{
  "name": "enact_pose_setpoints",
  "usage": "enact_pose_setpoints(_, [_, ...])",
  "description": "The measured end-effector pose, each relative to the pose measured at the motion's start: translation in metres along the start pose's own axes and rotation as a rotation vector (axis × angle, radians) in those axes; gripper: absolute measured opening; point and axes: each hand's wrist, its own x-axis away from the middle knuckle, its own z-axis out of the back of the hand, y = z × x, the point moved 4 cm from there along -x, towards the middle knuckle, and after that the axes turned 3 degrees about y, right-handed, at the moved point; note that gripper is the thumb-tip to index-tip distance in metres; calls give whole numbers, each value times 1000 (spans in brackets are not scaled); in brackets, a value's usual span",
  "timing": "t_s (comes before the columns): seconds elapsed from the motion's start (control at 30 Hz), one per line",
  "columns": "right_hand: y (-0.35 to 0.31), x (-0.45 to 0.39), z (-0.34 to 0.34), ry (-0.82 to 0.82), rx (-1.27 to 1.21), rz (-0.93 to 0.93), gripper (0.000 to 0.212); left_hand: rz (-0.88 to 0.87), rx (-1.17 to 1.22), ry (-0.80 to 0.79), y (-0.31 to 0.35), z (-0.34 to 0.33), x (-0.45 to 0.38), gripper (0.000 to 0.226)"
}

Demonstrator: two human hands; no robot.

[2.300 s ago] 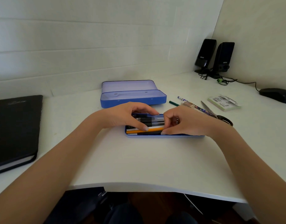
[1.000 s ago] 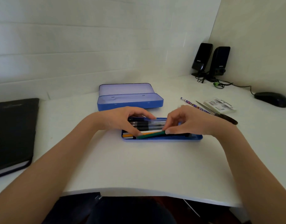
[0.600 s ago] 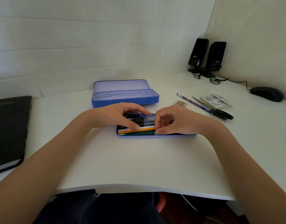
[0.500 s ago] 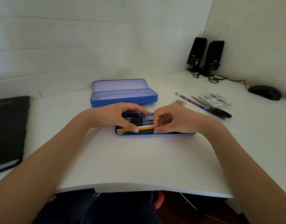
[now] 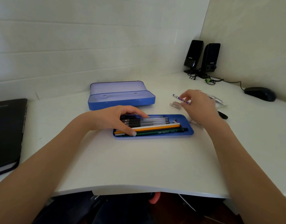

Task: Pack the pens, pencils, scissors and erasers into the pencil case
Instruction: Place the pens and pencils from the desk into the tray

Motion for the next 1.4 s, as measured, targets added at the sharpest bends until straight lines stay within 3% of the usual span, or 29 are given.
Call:
enact_pose_setpoints(0.13, [32, -7, -9, -59, 331, -174, 32, 3, 49, 6, -1, 0, 0, 49])
enact_pose_setpoints(0.37, [34, -12, -15, 49, 357, -196, 22, -2, 22, 7, 1, -1, 2, 51])
enact_pose_setpoints(0.47, [26, -8, -8, 115, 145, -176, 18, -7, 28, 23, 1, -1, 2, 51])
enact_pose_setpoints(0.53, [16, -6, 0, 149, -178, -133, 15, -6, 19, 15, 1, -1, 2, 54])
enact_pose_setpoints(0.6, [1, -1, 8, 72, -512, -74, 10, -5, 0, 8, 1, -2, 2, 56])
enact_pose_setpoints(0.67, [-14, 6, 13, -91, -665, 10, 6, -8, -4, 8, 2, -2, 2, 54])
enact_pose_setpoints(0.8, [-34, 23, 12, -481, -593, 169, 4, 13, -4, 24, -1, -1, 1, 53])
enact_pose_setpoints(0.9, [-41, 34, 7, -657, -484, 212, 4, -5, 15, 34, 0, -1, -1, 54])
enact_pose_setpoints(1.07, [-46, 40, 5, -779, -392, 246, 9, -22, 42, 34, 0, -1, -1, 52])
enact_pose_setpoints(1.4, [-46, 41, 3, -805, -401, 239, 12, -1, 81, -12, -2, 2, 0, 54])
